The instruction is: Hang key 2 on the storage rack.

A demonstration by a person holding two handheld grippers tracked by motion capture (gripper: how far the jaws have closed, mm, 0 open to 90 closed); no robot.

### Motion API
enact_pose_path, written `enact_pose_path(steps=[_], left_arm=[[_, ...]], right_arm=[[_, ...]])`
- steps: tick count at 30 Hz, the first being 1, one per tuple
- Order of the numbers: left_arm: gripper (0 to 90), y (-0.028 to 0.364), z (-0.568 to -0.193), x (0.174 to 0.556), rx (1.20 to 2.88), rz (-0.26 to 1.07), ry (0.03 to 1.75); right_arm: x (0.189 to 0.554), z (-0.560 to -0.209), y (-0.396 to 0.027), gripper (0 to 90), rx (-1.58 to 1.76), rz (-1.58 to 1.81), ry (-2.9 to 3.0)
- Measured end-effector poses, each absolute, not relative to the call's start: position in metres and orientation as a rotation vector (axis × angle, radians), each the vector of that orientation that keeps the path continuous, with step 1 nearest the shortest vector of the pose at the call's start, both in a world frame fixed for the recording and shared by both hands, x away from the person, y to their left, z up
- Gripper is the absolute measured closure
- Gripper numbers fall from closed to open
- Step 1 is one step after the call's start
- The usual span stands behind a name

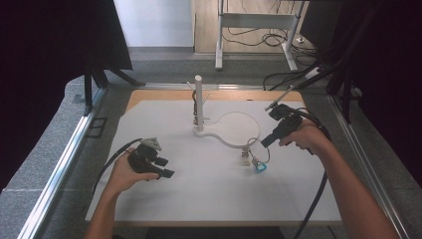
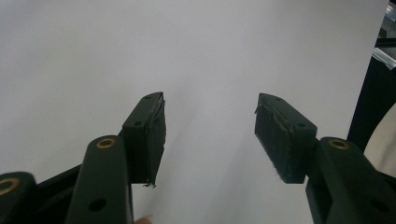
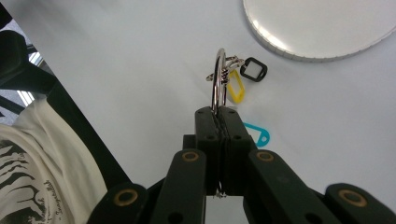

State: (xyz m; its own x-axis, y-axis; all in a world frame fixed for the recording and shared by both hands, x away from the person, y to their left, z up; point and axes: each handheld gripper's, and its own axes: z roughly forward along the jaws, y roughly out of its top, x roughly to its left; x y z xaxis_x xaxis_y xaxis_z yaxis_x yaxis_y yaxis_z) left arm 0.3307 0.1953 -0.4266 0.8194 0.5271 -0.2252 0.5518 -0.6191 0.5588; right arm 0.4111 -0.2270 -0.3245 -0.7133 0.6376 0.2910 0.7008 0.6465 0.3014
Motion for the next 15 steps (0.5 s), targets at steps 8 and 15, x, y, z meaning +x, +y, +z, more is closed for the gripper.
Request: enact_pose_path(steps=[8, 15], left_arm=[[43.9, 0.196, -0.426, 0.331, 2.368, -0.054, 0.787], [43.9, 0.196, -0.426, 0.330, 2.358, -0.059, 0.788]], right_arm=[[0.416, -0.313, -0.219, 87.9, -1.097, -0.595, -2.720], [0.421, -0.305, -0.214, 87.8, -1.081, -0.583, -2.715]])
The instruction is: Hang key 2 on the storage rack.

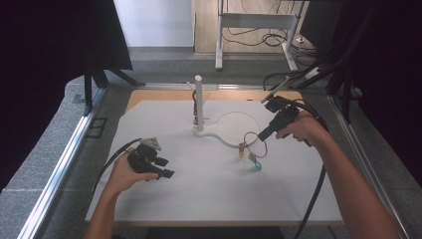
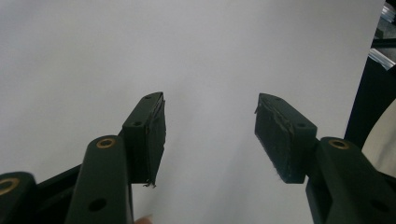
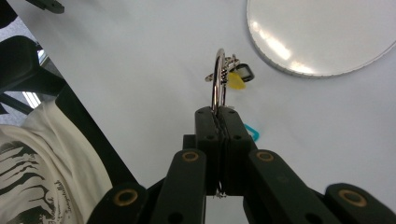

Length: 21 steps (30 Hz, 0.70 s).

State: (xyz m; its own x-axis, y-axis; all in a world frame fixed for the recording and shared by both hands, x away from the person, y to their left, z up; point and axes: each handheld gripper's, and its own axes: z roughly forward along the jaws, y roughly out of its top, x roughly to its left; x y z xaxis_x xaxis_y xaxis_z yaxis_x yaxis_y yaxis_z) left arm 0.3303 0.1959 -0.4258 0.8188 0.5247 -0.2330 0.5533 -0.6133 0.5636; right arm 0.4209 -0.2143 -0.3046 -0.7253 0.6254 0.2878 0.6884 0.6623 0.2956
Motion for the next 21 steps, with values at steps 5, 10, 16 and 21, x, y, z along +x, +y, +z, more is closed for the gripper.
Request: enact_pose_path(steps=[5, 10, 16, 21], left_arm=[[43.8, 0.197, -0.425, 0.330, 2.353, -0.058, 0.787], [43.9, 0.198, -0.425, 0.330, 2.351, -0.057, 0.785], [43.9, 0.198, -0.424, 0.330, 2.350, -0.058, 0.783], [43.9, 0.198, -0.424, 0.330, 2.348, -0.060, 0.779]], right_arm=[[0.425, -0.297, -0.210, 87.8, -1.088, -0.583, -2.722], [0.430, -0.288, -0.207, 87.9, -1.089, -0.596, -2.724], [0.437, -0.278, -0.204, 87.8, -1.091, -0.612, -2.722], [0.441, -0.271, -0.203, 87.8, -1.096, -0.631, -2.725]])
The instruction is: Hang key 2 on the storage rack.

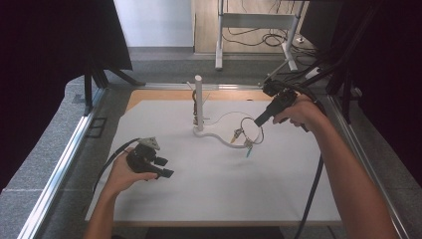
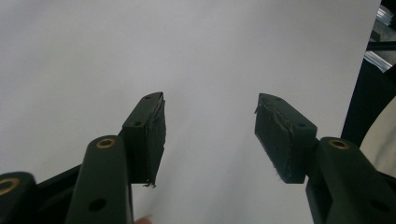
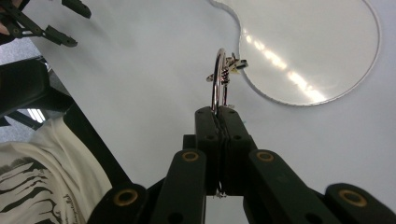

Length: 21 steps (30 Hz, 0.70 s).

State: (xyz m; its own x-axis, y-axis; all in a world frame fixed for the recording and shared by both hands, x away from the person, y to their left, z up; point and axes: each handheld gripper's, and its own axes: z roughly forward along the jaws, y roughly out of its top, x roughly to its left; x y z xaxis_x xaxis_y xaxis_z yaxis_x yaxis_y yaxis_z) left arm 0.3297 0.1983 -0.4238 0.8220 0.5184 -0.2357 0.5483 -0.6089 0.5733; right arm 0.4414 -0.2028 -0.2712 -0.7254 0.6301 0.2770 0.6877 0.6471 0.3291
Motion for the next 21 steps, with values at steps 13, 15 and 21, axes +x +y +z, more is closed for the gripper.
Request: enact_pose_path(steps=[13, 15, 21], left_arm=[[43.7, 0.1983, -0.4237, 0.3295, 2.349, -0.061, 0.781], [43.7, 0.1981, -0.4239, 0.3299, 2.351, -0.064, 0.779], [43.6, 0.1974, -0.4246, 0.3298, 2.352, -0.064, 0.781]], right_arm=[[0.4494, -0.2666, -0.1996, 87.8, -1.111, -0.641, -2.717], [0.4499, -0.2655, -0.1988, 87.8, -1.108, -0.639, -2.717], [0.4501, -0.2639, -0.1975, 87.8, -1.110, -0.652, -2.723]])
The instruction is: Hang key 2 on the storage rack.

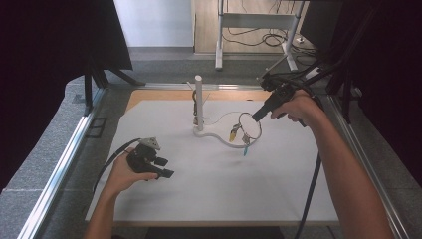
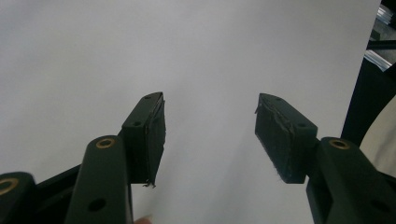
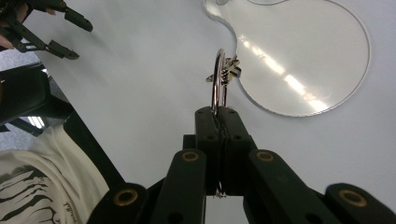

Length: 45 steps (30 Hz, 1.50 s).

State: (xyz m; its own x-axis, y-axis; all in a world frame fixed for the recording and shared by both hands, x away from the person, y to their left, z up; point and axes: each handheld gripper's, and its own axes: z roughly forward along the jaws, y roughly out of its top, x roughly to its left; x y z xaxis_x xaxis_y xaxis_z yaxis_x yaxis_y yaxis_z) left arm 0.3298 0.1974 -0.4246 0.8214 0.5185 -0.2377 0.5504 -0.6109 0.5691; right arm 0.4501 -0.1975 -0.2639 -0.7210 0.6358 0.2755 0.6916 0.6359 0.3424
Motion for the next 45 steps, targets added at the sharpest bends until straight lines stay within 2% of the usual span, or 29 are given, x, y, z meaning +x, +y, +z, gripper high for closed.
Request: enact_pose_path(steps=[45], left_arm=[[43.2, 0.202, -0.420, 0.327, 2.336, -0.067, 0.767]], right_arm=[[0.502, -0.249, -0.158, 87.8, -1.143, -0.718, -2.718]])
